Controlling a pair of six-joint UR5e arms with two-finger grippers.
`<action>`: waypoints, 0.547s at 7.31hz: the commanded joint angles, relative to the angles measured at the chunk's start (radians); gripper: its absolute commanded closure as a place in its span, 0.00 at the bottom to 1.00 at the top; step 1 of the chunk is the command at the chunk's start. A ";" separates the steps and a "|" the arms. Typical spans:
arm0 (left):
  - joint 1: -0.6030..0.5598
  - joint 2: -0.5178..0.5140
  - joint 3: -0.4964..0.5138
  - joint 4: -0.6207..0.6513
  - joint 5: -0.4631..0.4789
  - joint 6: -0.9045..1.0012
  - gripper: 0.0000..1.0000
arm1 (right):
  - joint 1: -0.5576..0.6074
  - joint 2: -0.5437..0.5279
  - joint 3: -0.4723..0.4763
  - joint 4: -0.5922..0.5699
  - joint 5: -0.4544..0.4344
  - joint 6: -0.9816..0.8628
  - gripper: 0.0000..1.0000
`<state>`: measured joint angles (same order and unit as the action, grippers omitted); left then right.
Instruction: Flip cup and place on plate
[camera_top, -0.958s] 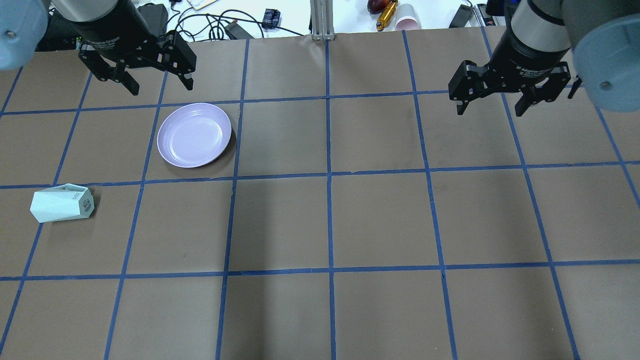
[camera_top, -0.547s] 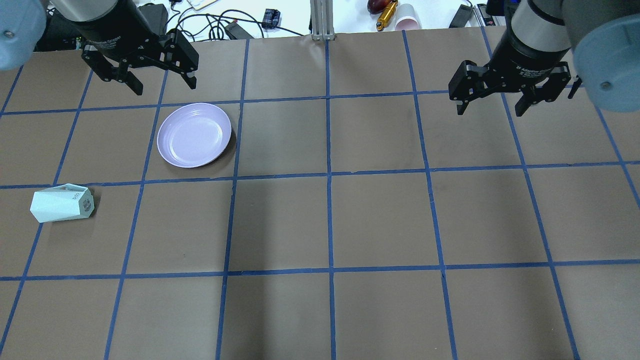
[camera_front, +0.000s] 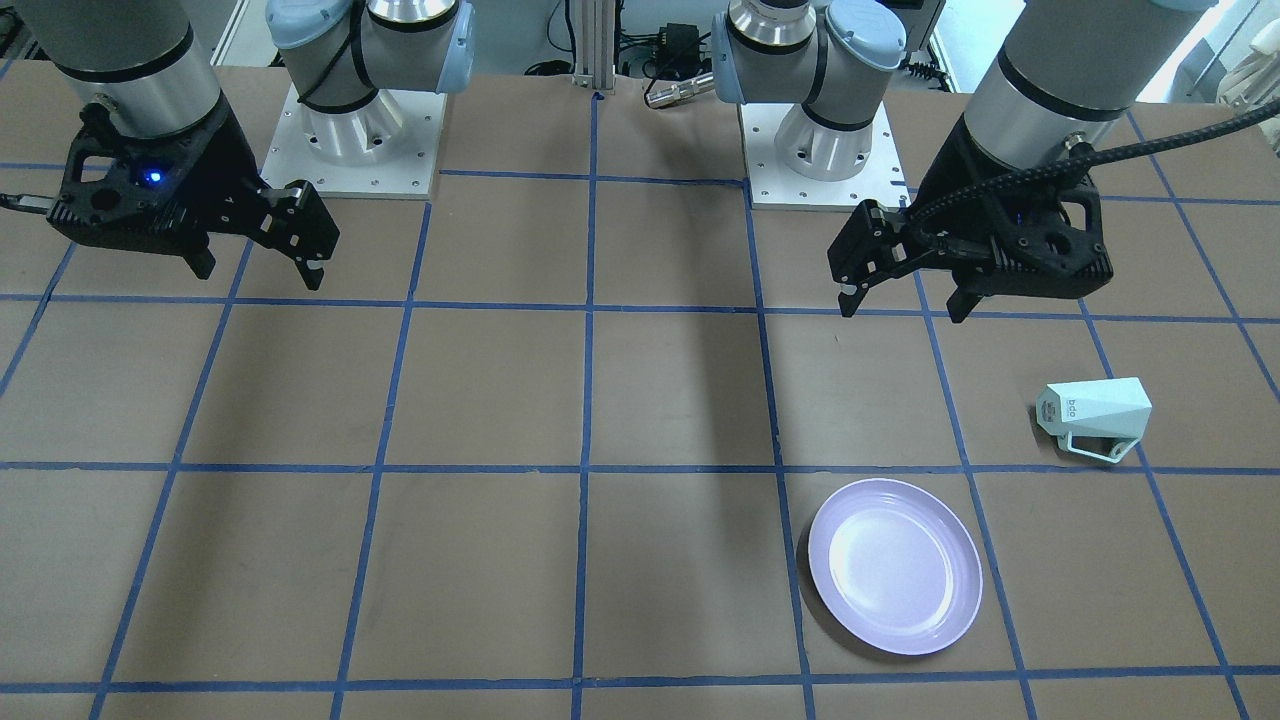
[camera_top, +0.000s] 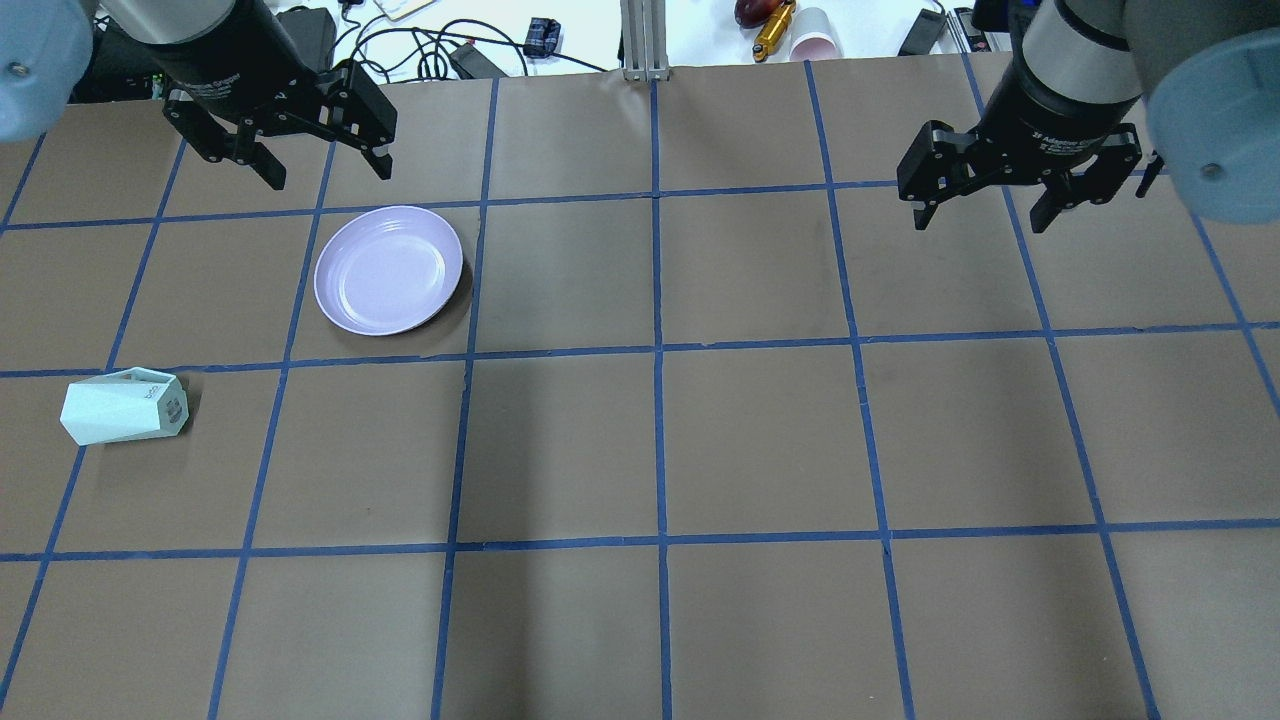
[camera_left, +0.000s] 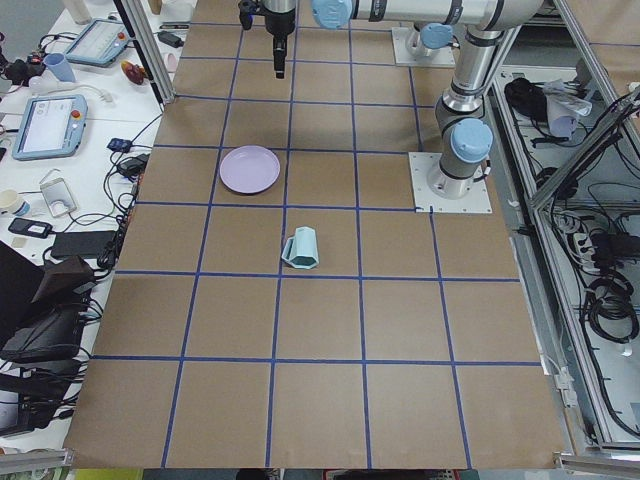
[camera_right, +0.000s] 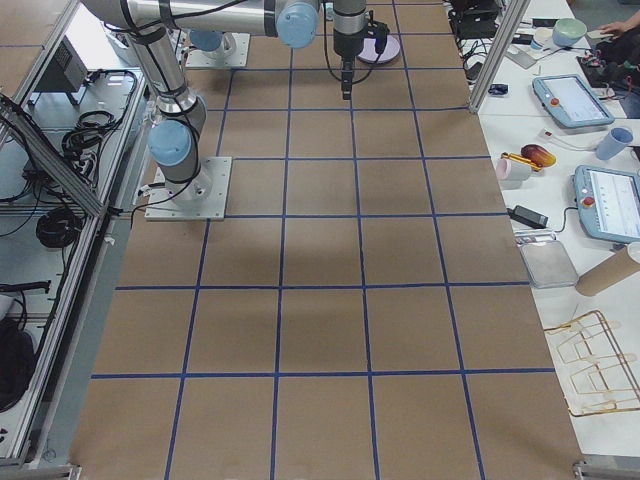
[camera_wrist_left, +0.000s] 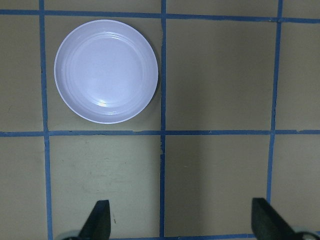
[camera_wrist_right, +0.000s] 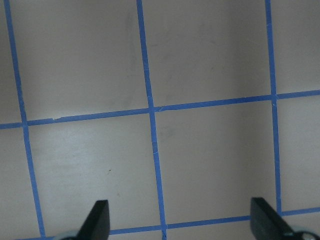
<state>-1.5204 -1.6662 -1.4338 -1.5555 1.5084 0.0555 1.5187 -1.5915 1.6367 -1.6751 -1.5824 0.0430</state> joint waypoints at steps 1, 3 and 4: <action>0.000 0.005 -0.007 0.003 0.007 0.018 0.00 | 0.000 -0.001 0.000 0.000 -0.001 0.000 0.00; 0.000 0.008 -0.010 -0.001 0.007 0.020 0.00 | 0.000 -0.001 0.000 0.000 -0.001 0.000 0.00; 0.000 0.008 -0.007 0.000 0.009 0.020 0.00 | 0.000 0.001 0.000 0.000 -0.001 0.000 0.00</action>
<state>-1.5202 -1.6592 -1.4417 -1.5551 1.5157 0.0747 1.5187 -1.5915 1.6368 -1.6751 -1.5830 0.0430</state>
